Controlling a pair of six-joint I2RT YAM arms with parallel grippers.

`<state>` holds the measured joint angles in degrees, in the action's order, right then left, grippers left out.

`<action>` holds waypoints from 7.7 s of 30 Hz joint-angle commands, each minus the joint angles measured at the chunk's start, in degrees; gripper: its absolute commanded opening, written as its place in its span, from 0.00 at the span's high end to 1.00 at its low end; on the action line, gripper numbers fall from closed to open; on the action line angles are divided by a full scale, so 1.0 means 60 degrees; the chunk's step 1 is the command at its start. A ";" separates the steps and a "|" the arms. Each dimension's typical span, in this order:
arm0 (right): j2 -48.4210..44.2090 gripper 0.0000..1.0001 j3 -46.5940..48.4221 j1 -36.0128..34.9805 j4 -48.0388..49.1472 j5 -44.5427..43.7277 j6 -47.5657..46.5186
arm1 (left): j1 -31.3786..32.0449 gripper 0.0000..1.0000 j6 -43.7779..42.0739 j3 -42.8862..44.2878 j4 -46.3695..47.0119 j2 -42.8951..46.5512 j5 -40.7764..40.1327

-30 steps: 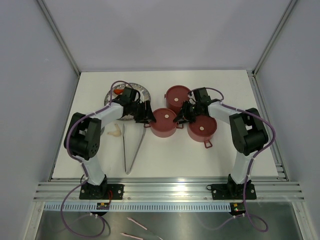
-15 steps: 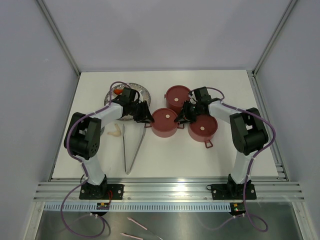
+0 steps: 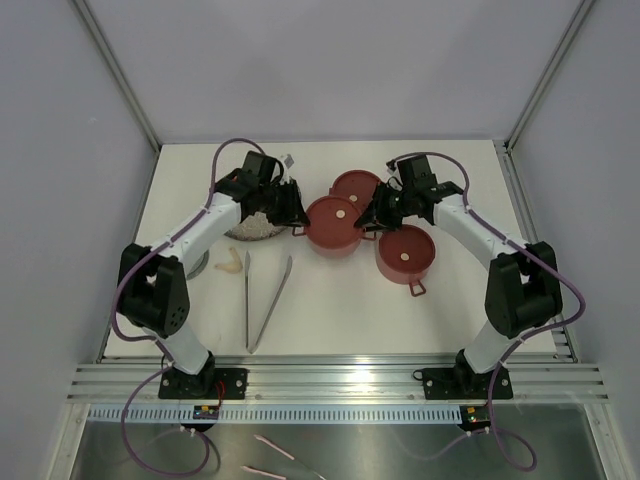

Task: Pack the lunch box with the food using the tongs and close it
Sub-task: Pick up the packing box from the center of the board, then place the packing box into the packing box.

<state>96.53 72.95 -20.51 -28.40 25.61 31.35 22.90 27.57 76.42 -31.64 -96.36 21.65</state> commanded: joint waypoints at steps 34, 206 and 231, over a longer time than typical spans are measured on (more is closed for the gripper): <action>0.3027 1.00 0.4894 0.1778 -0.1918 -0.1104 -0.0641 | 0.0330 1.00 0.0502 0.7346 0.0527 -0.4228 0.1035; 0.3071 1.00 0.6534 0.1954 -0.2576 -0.4209 -0.2633 | 0.0667 1.00 0.0942 0.7009 0.1084 -0.4785 0.1431; 0.2060 1.00 0.4130 0.1954 -0.0832 -0.4854 -0.1798 | 0.0667 1.00 0.0927 0.7374 0.0923 -0.4581 0.1358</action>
<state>109.49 98.56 -9.58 -31.55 0.56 19.92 26.85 33.54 118.52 -24.86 -126.80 29.82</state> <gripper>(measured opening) 0.133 0.002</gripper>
